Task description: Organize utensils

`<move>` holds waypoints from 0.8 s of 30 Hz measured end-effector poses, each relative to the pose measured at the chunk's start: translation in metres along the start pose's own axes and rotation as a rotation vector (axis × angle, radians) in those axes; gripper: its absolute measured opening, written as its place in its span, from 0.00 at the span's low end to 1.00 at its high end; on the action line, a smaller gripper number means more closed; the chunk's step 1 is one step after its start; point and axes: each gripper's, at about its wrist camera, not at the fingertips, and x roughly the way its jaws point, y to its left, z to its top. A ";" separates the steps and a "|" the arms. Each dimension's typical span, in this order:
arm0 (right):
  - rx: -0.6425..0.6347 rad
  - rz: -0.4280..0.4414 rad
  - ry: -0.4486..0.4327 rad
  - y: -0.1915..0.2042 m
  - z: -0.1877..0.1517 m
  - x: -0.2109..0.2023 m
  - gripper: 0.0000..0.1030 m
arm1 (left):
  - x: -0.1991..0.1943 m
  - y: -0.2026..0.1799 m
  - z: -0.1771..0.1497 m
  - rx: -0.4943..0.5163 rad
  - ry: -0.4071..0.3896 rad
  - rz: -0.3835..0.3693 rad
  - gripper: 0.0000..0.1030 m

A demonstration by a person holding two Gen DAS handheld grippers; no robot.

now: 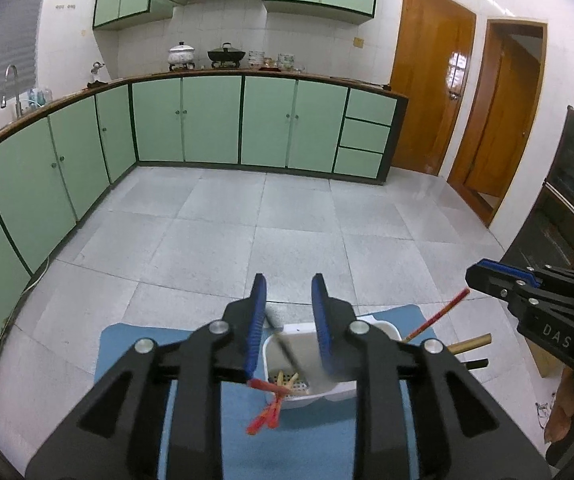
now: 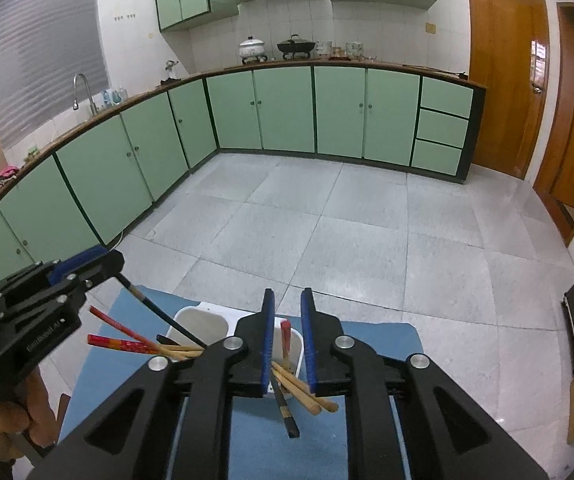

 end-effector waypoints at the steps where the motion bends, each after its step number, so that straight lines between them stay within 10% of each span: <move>1: 0.002 -0.001 -0.006 -0.001 0.000 -0.005 0.13 | -0.005 0.001 0.001 -0.001 -0.004 0.004 0.25; 13: 0.029 0.036 -0.094 -0.002 -0.025 -0.079 0.22 | -0.087 0.009 -0.008 -0.007 -0.034 0.038 0.46; 18: -0.018 0.025 -0.217 0.014 -0.075 -0.147 0.64 | -0.152 0.013 -0.048 0.011 -0.070 0.074 0.62; 24: -0.099 -0.014 -0.360 0.052 -0.177 -0.230 0.85 | -0.246 0.019 -0.126 0.026 -0.149 0.166 0.81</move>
